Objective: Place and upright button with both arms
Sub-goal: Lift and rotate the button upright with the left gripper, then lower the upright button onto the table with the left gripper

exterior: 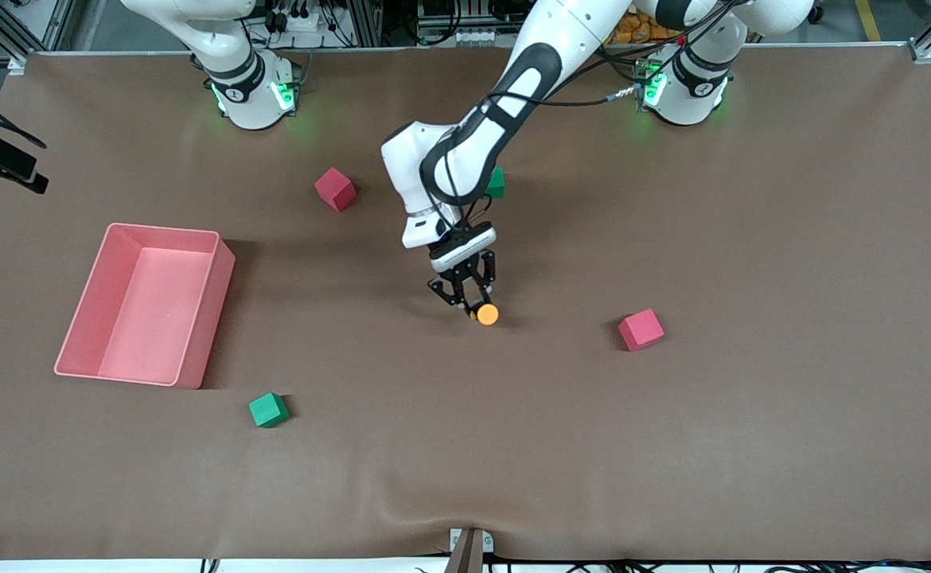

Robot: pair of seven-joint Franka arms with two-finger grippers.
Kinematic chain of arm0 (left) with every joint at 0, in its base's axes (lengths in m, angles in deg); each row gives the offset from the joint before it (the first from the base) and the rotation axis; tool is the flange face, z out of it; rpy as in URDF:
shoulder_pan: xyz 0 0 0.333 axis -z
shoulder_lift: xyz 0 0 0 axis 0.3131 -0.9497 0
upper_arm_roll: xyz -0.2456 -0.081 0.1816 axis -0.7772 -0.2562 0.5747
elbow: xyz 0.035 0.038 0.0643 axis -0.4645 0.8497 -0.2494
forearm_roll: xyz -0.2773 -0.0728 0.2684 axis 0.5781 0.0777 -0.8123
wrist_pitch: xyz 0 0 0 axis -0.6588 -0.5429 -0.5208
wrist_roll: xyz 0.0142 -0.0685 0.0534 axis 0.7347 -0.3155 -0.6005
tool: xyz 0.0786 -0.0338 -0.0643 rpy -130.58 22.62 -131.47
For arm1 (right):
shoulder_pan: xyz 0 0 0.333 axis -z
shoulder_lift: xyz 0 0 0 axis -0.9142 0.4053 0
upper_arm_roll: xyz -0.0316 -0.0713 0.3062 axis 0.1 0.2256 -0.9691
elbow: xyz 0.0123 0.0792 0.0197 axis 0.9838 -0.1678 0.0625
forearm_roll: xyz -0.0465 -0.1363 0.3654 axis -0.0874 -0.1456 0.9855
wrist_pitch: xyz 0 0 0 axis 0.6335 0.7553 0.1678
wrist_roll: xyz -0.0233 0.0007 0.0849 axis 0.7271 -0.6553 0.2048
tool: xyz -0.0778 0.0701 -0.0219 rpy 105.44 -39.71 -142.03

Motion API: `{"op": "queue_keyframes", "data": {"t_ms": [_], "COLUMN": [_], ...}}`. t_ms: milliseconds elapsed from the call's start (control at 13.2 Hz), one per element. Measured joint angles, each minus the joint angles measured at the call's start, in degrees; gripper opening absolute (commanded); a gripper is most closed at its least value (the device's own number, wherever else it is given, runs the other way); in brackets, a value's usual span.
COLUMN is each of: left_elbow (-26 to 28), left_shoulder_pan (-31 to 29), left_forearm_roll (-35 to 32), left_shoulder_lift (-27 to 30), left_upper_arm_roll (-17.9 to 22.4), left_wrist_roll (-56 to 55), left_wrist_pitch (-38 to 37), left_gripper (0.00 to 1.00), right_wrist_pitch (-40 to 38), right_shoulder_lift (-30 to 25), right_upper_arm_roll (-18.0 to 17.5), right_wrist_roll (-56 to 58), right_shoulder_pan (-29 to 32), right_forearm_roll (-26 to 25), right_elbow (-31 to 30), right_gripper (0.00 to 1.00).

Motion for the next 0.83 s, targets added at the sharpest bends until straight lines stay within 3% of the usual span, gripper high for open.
{"op": "queue_keyframes", "data": {"t_ms": [302,831], "left_elbow": [0.7,0.9], "left_shoulder_pan": [2.4,4.8], "left_forearm_roll": [-6.6,-16.2], "left_shoulder_lift": [-0.5,-6.9], "left_upper_arm_roll": [0.0,0.1], "left_wrist_roll": [-5.7,-19.8], "left_wrist_pitch": [-7.1,-7.8], "left_gripper": [0.11,0.10], "right_wrist_pitch": [0.0,0.0], "right_shoulder_lift": [0.0,0.0], "right_upper_arm_roll": [0.0,0.0], "right_wrist_roll": [0.0,0.0], "right_shoulder_pan": [0.0,0.0], "right_forearm_roll": [0.0,0.0], "right_elbow": [0.0,0.0], "right_gripper": [1.00,1.00]}}
